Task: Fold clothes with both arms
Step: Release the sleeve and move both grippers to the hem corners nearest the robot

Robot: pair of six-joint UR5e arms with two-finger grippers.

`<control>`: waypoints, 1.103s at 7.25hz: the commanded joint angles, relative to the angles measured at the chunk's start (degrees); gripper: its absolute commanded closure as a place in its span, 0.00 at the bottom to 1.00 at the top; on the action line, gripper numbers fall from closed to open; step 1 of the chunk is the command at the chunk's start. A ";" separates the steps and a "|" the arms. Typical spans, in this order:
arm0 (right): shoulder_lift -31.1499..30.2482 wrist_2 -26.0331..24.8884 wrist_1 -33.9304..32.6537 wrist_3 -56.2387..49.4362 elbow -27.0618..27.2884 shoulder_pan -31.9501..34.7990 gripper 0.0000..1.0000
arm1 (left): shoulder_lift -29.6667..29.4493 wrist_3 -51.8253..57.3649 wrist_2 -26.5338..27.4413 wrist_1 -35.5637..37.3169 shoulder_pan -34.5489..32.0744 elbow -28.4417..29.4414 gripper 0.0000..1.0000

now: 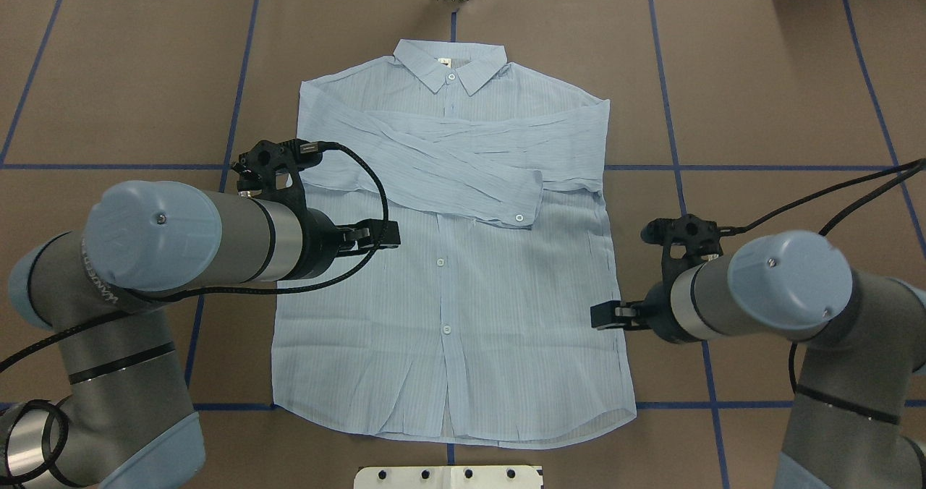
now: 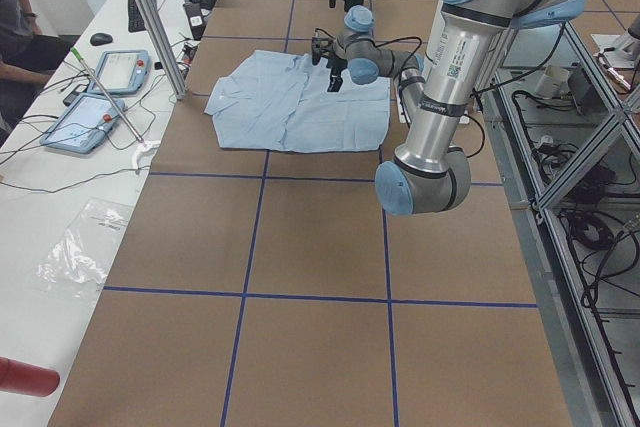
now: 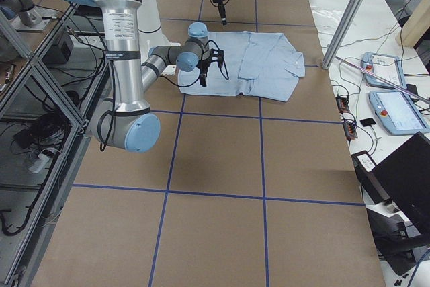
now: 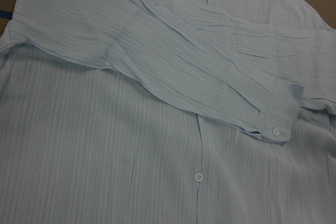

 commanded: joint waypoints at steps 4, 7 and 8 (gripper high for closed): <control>-0.91 -2.76 1.78 3.58 -5.52 -6.99 0.08 | -1.34 0.80 -0.24 3.52 0.49 -1.80 0.01; -0.91 -1.97 1.78 3.76 -5.79 -7.34 0.13 | -1.35 0.80 -0.85 3.96 0.40 -1.89 0.01; -0.99 -2.06 1.52 3.76 -5.88 -7.86 0.18 | -1.43 0.80 -0.85 3.96 0.40 -1.89 0.01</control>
